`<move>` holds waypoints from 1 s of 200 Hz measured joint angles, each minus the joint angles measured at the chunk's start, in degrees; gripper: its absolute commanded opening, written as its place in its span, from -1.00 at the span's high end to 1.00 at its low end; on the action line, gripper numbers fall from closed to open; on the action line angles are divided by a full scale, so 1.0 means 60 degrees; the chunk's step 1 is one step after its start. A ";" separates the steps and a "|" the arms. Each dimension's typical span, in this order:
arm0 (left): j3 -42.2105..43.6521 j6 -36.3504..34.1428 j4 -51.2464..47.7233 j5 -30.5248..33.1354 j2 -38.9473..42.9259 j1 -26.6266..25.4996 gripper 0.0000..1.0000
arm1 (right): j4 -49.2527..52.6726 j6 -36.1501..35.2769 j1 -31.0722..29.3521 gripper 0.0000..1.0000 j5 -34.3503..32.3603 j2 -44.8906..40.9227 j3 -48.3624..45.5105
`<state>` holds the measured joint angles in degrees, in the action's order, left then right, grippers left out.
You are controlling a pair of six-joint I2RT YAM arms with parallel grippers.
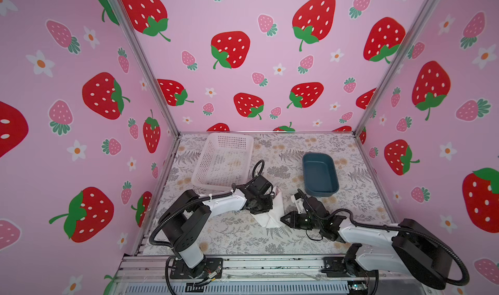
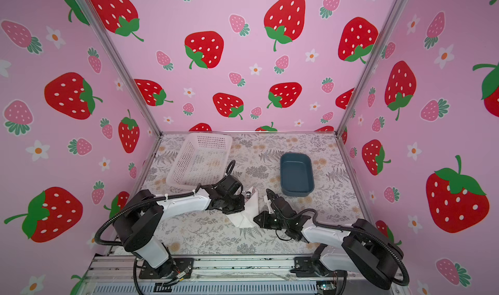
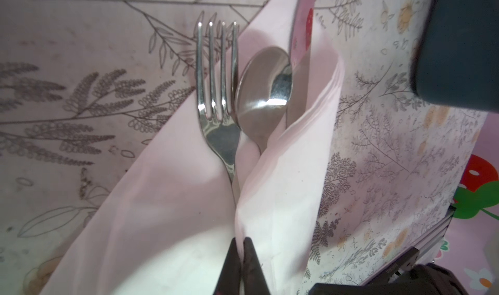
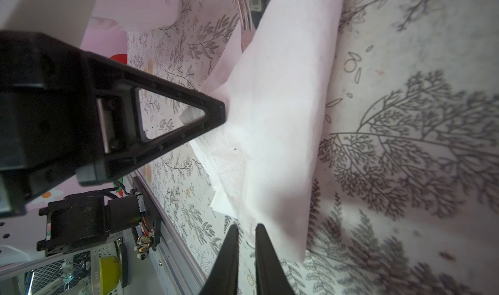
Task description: Place the utensils on the paper napkin and roll it up
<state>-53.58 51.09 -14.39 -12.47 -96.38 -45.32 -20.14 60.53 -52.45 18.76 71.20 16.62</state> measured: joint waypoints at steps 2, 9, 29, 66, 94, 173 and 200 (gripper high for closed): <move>0.0000 -0.0004 0.0000 0.0000 -0.0011 0.0000 0.86 | -0.0004 0.0000 0.0000 0.70 0.0000 0.0015 -0.0018; 0.0004 -0.0011 -0.0004 0.0000 -0.0040 0.0000 0.87 | -0.0018 0.0015 0.0000 0.70 0.0029 0.0073 -0.0069; 0.0000 -0.0015 -0.0029 0.0004 -0.0102 0.0004 0.87 | -0.0113 0.0044 0.0000 0.70 0.0113 0.0310 -0.0124; 0.0000 -0.0025 -0.0029 0.0004 -0.0109 0.0007 0.87 | -0.0288 0.0051 0.0000 0.70 0.0149 0.0634 -0.0124; 0.0000 -0.0040 -0.0029 0.0004 -0.0124 0.0007 0.86 | -0.0288 0.0055 0.0000 0.70 0.0160 0.0674 -0.0124; 0.0004 -0.0058 -0.0025 0.0011 -0.0288 0.0007 0.87 | -0.0288 -0.0018 0.0000 0.72 0.0397 0.0619 0.0171; 0.0000 -0.0058 -0.0025 0.0011 -0.0288 0.0007 0.87 | -0.0295 -0.0051 -0.0007 0.73 0.0375 0.1239 0.0364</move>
<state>-53.58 50.74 -14.55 -12.40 -98.10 -45.28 -21.91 60.23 -52.49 21.02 78.63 18.81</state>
